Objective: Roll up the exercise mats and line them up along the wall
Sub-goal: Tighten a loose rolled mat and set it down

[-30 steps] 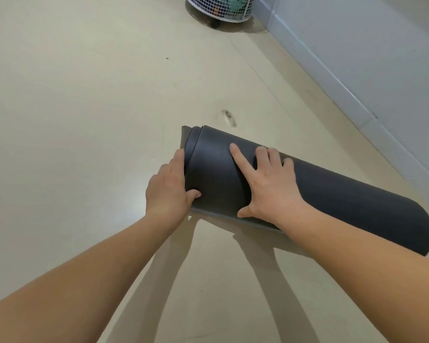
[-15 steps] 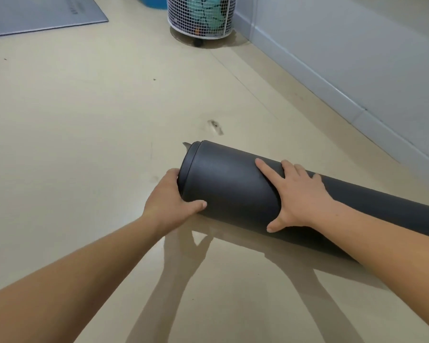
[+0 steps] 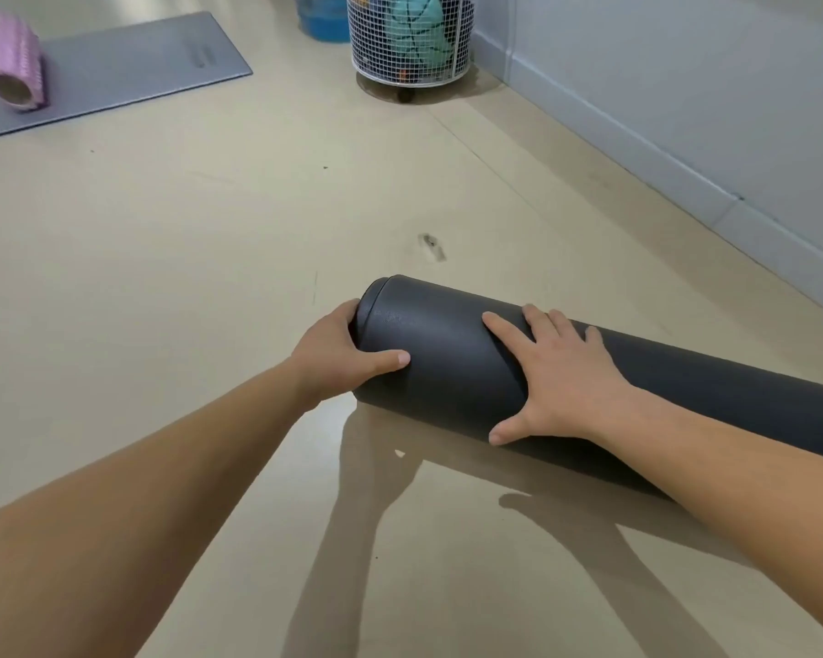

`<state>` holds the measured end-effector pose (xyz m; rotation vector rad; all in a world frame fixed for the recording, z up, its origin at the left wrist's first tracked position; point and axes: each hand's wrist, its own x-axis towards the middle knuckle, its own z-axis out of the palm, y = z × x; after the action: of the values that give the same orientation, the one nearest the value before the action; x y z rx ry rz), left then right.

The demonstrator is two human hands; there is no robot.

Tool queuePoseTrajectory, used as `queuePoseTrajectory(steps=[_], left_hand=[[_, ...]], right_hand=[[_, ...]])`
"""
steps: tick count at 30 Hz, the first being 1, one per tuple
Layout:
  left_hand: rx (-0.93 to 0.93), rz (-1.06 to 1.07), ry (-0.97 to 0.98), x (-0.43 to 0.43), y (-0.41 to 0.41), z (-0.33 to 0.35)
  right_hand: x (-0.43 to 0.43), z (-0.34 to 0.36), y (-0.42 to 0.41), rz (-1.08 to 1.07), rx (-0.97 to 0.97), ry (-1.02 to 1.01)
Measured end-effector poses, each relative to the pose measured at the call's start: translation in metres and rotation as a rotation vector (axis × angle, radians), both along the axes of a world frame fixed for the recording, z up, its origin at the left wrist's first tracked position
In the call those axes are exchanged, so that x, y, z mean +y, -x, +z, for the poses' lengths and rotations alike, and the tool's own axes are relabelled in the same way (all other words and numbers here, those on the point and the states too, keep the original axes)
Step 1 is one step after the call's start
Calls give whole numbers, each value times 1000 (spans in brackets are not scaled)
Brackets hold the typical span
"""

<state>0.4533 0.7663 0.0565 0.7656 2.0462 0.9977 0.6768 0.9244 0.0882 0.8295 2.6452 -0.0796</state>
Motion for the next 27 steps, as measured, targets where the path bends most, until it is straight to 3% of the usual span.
queuePoseTrajectory(steps=[14,22,27], left_hand=[[-42,-26,-112,27,-30,-16],[175,-67,84,30,-45,-8],[326,-110,254,42,-46,10]], right_hand=[[8,-14,-8,-17,10,-78],[25,-6,-18,4,-54,-2],[57,13,-71,-112,-189,63]])
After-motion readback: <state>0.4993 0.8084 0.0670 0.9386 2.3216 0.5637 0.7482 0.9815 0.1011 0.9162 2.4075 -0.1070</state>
